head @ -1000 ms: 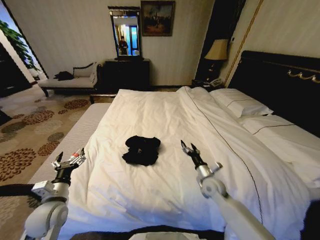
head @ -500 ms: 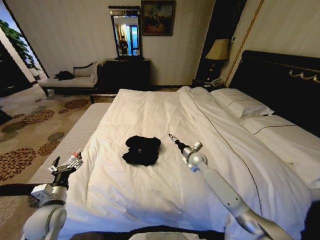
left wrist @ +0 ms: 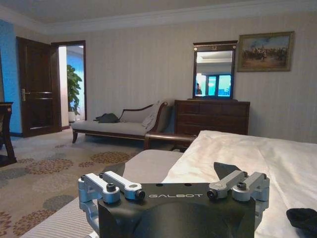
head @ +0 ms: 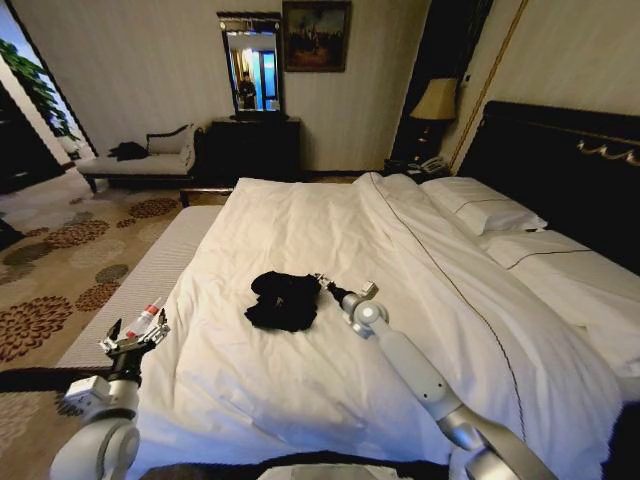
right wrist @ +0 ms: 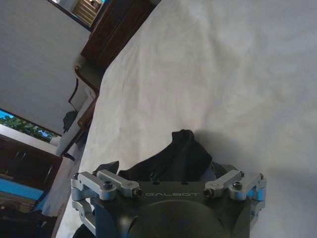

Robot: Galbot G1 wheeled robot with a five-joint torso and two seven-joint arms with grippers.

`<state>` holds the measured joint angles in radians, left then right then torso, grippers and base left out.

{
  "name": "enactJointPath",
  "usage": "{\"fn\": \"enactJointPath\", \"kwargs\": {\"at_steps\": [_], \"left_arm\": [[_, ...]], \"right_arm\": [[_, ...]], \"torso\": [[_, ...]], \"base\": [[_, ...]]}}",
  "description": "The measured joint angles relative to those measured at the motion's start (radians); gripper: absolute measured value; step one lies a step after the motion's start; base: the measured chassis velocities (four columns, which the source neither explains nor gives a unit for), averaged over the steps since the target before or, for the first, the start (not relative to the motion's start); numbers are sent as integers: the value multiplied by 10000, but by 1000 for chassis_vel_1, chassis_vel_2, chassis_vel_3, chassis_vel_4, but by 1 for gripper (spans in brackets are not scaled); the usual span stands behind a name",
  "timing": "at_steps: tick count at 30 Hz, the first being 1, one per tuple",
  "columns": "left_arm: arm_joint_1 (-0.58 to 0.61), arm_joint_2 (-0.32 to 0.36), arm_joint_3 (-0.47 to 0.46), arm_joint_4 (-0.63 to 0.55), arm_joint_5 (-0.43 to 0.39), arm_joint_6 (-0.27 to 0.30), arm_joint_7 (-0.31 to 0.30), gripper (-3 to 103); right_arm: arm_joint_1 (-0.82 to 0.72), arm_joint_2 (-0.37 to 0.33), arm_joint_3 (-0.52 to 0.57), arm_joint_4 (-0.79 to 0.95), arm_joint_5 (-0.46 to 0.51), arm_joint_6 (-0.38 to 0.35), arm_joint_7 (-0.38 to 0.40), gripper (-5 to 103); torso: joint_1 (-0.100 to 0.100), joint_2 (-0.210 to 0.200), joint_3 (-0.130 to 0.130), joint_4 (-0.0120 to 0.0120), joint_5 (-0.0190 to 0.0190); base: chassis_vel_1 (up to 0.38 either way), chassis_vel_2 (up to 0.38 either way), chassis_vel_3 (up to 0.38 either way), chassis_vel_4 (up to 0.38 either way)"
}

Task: Fold the clothes on the bed.

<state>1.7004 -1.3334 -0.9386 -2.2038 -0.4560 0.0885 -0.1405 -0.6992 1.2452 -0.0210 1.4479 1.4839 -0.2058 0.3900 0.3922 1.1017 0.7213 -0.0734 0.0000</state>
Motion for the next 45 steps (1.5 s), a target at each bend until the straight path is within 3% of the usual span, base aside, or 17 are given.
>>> {"fn": "enactJointPath", "kwargs": {"at_steps": [5, 17, 21, 23, 27, 29, 32, 35, 42, 44, 45], "left_arm": [[12, -109, 9, -19, 46, -17, -47, 100], [-105, -70, -18, 110, 31, -50, -101, 100], [-248, 15, -24, 262, -16, -63, -129, 100], [-309, 29, -18, 286, -28, -63, -141, 100], [-529, 40, 100, 379, -35, -6, -169, 100], [-571, 40, 138, 417, -35, 4, -172, 100], [-642, 44, 174, 511, -34, 14, -177, 100], [-674, 70, 183, 580, -33, 18, -180, 100], [-1028, 500, 304, 898, -414, 283, -348, 100], [-1628, 1134, 447, 1181, -1252, 944, -723, 100], [-1628, 1134, 447, 1181, -1252, 944, -723, 100]], "right_arm": [[52, 48, -134, -195, -331, 5, 1, 101], [2, 115, -254, -228, -552, -24, 63, 72], [20, 111, -260, -150, -569, 9, 63, 51], [16, 114, -273, -129, -598, 67, 63, 51], [-30, 168, -343, -109, -739, 206, 62, 28], [-40, 170, -362, -108, -769, 208, 60, 28], [-35, 157, -393, -133, -815, 199, 53, 13], [-10, 153, -397, -160, -855, 196, 37, 3], [31, 48, -166, -30, -945, 186, 11, 0], [40, -163, -62, 153, -913, 77, 28, 0], [40, -163, -62, 153, -913, 77, 28, 0]], "torso": [[0, -1, 0, -1, 0], [0, 0, 0, 0, 0], [0, 0, 0, 0, 0], [0, 0, 0, 0, -1], [0, 0, 0, 0, 0], [1, 0, 0, 0, 0], [0, 0, 0, 0, 0], [0, 0, 0, 0, 0], [0, 0, 0, 5, 0], [0, 0, 0, 1, -1], [0, 0, 0, 1, -1]], "base": [[0, 0, 0, 0], [0, 0, 0, 0], [0, 0, 0, 0], [0, 0, 0, 0], [0, 0, 0, 0], [0, 0, 0, 0], [0, 0, 0, 0], [0, 0, 0, 0], [0, 0, 0, 0], [0, 0, 0, 0], [0, 0, 0, 0]]}}
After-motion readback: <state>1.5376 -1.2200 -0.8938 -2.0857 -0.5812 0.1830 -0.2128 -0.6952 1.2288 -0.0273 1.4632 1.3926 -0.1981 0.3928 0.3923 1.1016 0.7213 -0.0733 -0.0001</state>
